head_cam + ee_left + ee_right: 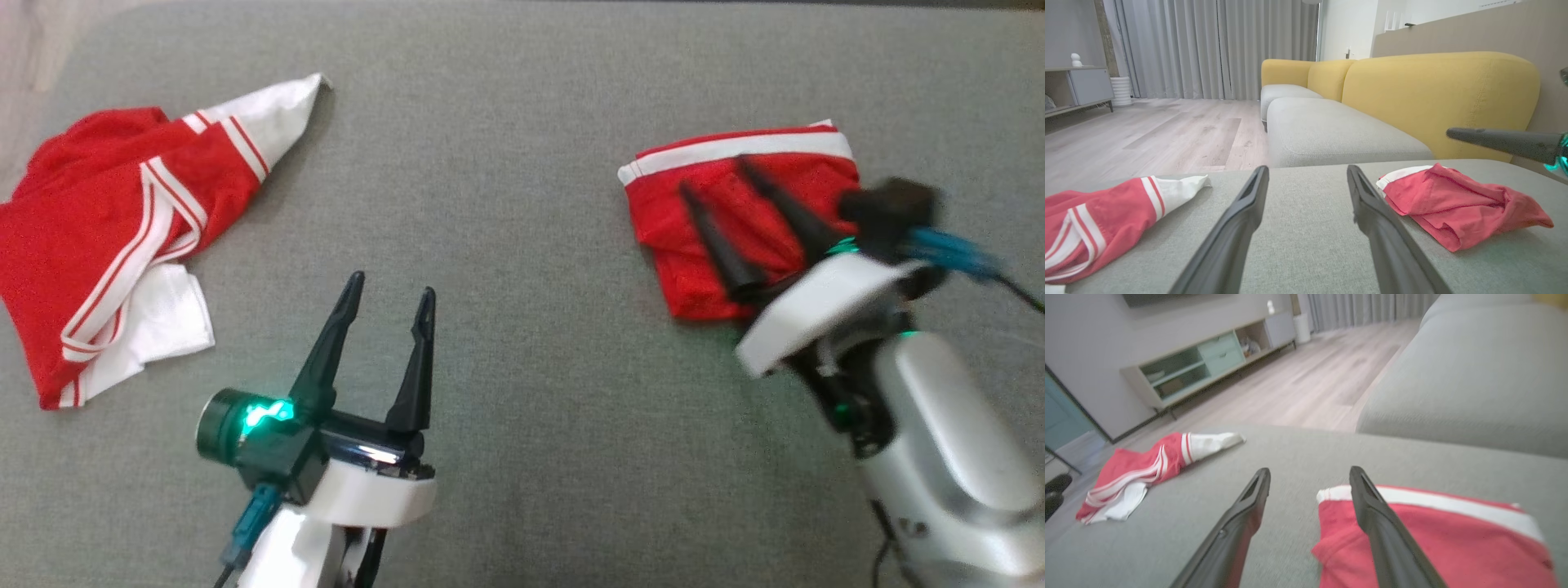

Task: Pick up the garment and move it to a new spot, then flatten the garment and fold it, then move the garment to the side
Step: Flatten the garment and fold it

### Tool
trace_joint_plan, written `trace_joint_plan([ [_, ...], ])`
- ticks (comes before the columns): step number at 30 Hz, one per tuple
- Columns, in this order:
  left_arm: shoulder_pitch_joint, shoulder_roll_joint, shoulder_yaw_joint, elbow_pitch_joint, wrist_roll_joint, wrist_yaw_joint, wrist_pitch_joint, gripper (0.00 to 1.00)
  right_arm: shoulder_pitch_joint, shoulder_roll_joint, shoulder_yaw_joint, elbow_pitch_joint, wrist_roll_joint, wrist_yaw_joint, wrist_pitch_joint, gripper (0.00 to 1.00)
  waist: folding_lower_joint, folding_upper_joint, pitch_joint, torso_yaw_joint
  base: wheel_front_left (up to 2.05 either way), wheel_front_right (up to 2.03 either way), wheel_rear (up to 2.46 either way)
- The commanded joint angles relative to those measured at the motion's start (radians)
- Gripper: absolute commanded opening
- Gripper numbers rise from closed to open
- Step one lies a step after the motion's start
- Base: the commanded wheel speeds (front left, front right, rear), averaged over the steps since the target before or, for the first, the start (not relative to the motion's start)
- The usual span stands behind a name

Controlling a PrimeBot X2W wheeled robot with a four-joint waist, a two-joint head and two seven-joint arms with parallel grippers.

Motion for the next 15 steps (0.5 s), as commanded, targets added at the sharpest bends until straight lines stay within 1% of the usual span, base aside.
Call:
trace_joint_plan([
  [1,0.008,-0.005,0.043,-0.038,0.007,0.003,-0.005,1.0,0.01,-0.003,-0.027,-0.054,-0.016,-0.001,-0.046,1.0,-0.0001,-0.0001,-0.018,0.005,0.0,0.0,0.0],
  [6,0.062,-0.012,0.09,-0.086,0.004,0.02,-0.005,1.0,0.097,-0.034,-0.114,-0.071,-0.057,-0.001,-0.23,1.0,-0.0001,-0.0001,-0.07,-0.013,0.0,0.0,0.0],
  [10,0.127,-0.016,0.121,-0.116,0.016,0.03,-0.005,1.0,0.194,-0.05,-0.17,-0.016,-0.083,-0.001,-0.374,1.0,-0.0001,-0.0001,-0.125,-0.03,0.0,0.0,0.0],
  [15,0.207,-0.02,0.151,-0.141,0.027,0.043,-0.005,1.0,0.314,-0.021,-0.211,0.081,-0.095,-0.001,-0.432,1.0,-0.0001,-0.0001,-0.176,-0.043,0.0,0.0,0.0],
])
